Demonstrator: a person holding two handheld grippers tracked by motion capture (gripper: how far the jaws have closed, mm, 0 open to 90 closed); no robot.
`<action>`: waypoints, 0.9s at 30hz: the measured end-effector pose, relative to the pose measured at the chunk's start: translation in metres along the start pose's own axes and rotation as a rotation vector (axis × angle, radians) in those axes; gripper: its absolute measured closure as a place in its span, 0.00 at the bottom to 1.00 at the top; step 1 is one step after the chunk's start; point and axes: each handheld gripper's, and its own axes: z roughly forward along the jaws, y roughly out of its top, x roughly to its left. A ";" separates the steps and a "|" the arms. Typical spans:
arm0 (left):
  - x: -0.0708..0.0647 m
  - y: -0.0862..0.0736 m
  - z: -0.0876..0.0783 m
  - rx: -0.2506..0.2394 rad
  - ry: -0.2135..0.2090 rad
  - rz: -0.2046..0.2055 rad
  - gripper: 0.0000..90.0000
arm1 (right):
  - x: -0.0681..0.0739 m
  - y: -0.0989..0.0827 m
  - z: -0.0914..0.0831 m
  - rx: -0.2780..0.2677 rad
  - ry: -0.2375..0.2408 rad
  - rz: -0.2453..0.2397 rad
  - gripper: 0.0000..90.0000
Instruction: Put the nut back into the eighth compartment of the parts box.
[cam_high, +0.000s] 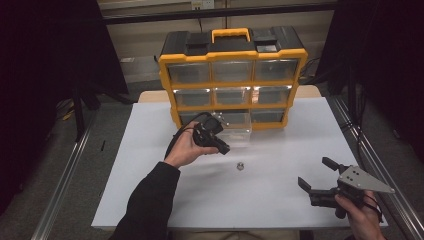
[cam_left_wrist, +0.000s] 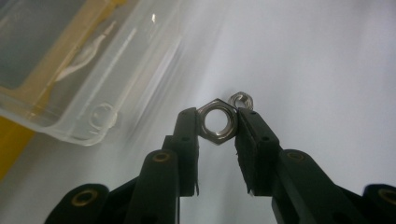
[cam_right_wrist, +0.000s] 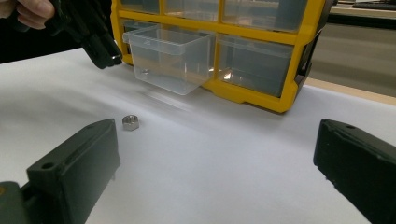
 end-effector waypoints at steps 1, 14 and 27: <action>0.000 0.000 -0.002 -0.014 0.010 -0.005 0.78 | 0.000 0.000 0.000 -0.001 0.000 0.000 0.00; 0.006 0.005 -0.019 -0.073 0.024 -0.016 0.78 | 0.000 0.000 0.000 0.000 -0.001 -0.001 0.00; 0.014 0.015 -0.038 -0.122 0.064 -0.035 0.78 | 0.000 0.000 0.000 -0.001 -0.001 -0.003 0.00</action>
